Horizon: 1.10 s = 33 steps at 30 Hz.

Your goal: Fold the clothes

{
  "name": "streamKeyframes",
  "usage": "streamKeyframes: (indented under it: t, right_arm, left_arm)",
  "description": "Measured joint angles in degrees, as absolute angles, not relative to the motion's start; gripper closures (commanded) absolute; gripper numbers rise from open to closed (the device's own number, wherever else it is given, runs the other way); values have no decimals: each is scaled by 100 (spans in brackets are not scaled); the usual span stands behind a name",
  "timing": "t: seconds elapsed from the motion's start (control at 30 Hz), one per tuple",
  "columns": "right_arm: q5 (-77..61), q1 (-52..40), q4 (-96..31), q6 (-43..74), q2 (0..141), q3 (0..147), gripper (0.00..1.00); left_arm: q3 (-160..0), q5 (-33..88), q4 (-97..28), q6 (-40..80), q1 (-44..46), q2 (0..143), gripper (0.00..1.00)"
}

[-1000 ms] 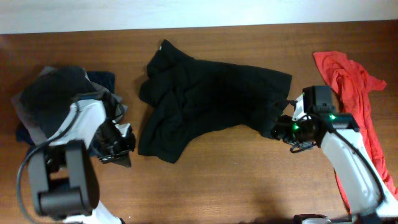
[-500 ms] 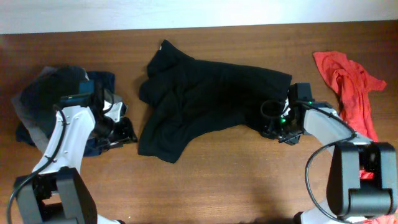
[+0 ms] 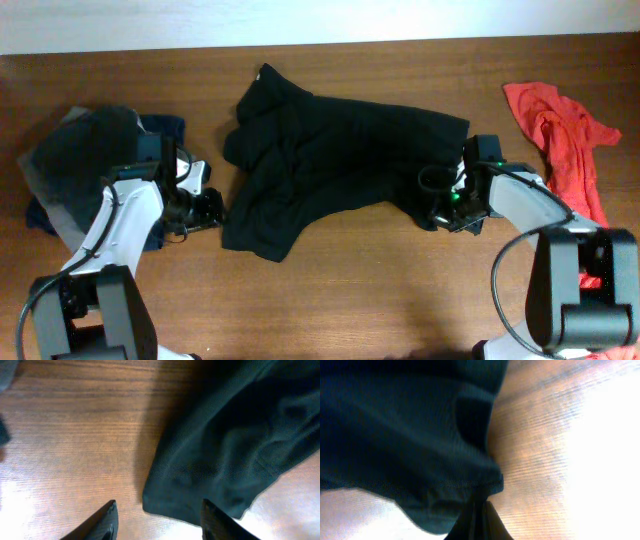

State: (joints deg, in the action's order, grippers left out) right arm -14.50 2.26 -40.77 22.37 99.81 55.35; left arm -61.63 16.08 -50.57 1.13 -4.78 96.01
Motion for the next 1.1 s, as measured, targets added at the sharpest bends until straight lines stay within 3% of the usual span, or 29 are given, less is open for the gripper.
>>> streamKeyframes:
  t: [0.4,0.5,0.6,0.67,0.73,0.87,1.1]
  right_arm:
    - [-906,226,-4646,2182,8608,5642,96]
    - [-882,226,-4687,2182,8560,5642,96]
    - [-880,226,-4700,2182,8558,5642,96]
    - [-843,226,-4707,2182,8558,5642,96]
    - [-816,226,-4716,2178,8558,5642,96]
    - [-655,228,-4775,2097,8558,5647,96]
    - [-207,646,-5502,2053,8558,5806,96]
  left_arm:
    - [-5323,1717,-3924,110,-246,9601,56]
    - [-5207,1682,-3765,110,-141,9612,60]
    - [-5162,1610,-3667,93,-110,9730,76]
    - [-5170,1619,-3664,75,-108,9883,100]
    - [-5188,1610,-3662,45,-119,9953,100]
    - [-5315,1651,-4259,36,-117,10031,100]
    - [-6366,1597,-7067,19,-215,9944,100]
